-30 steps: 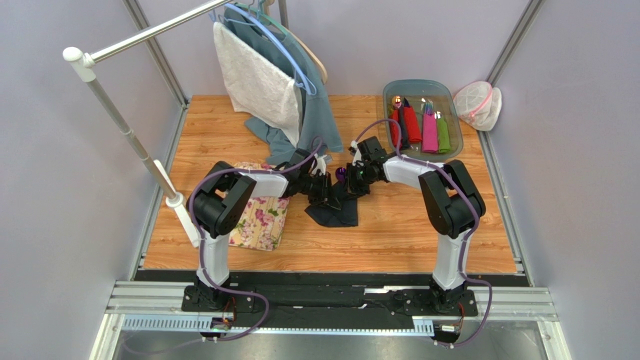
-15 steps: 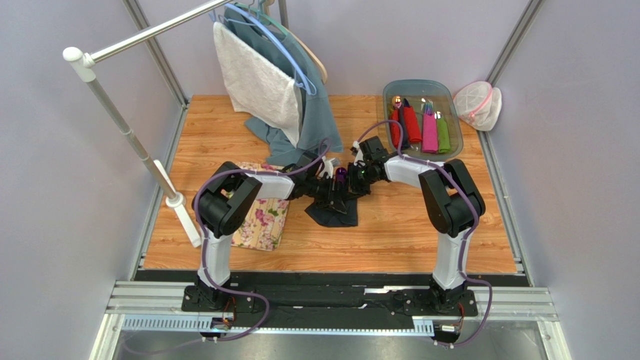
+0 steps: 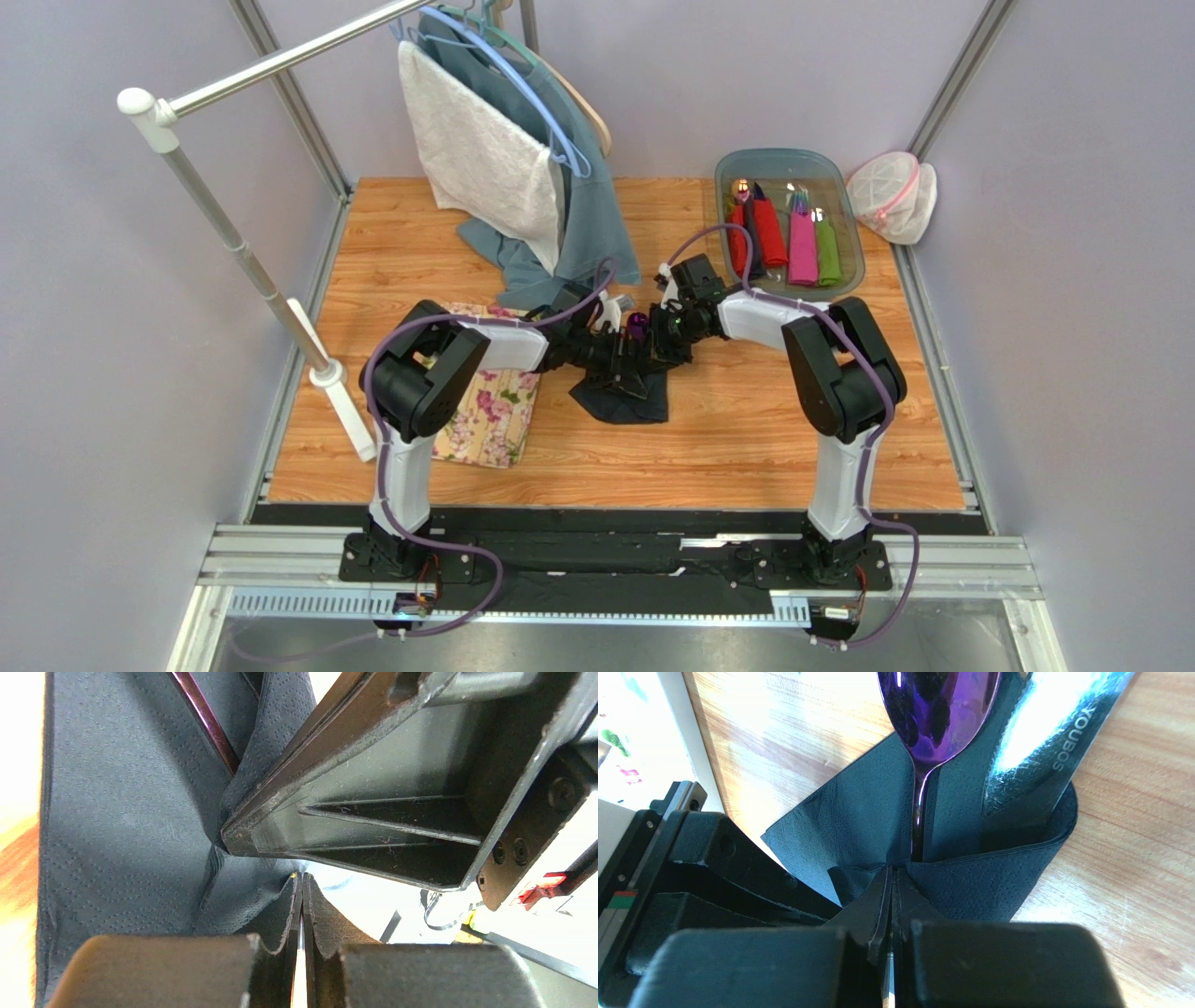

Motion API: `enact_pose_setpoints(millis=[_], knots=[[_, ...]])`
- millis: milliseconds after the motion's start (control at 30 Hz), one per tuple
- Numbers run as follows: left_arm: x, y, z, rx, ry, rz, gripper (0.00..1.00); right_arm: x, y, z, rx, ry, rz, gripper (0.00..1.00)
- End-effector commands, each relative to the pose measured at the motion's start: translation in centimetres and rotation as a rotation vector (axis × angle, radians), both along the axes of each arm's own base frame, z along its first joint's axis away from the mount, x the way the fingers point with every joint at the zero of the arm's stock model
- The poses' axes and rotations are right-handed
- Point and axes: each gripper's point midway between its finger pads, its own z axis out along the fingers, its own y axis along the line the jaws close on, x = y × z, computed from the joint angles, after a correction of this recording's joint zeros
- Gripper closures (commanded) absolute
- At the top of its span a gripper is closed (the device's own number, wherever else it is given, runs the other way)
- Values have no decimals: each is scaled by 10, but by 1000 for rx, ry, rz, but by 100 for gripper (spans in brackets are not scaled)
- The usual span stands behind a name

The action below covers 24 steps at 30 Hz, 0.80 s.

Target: Place the utensils on the paper napkin and roll it up

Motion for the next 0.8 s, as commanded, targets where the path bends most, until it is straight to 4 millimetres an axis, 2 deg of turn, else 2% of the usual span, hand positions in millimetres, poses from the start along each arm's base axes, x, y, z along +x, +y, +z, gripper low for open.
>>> enact_pose_setpoints(millis=[0, 200, 267, 633, 733, 767], knots=[[3, 3, 6, -6, -23, 5, 89, -5, -34, -30, -161, 8, -33, 99], [11, -4, 27, -69, -33, 42, 85, -7, -37, -35, -163, 35, -67, 100], [13, -6, 27, -72, -27, 53, 85, -6, -39, -36, -164, 41, -76, 100], [21, -9, 17, -56, -15, 75, 85, -8, -39, -33, -148, 59, -94, 100], [21, 0, -2, 20, 12, 86, 89, -8, -40, -32, -142, 61, -94, 99], [21, 4, -8, 43, 13, 85, 95, -7, -38, -29, -133, 55, -90, 99]])
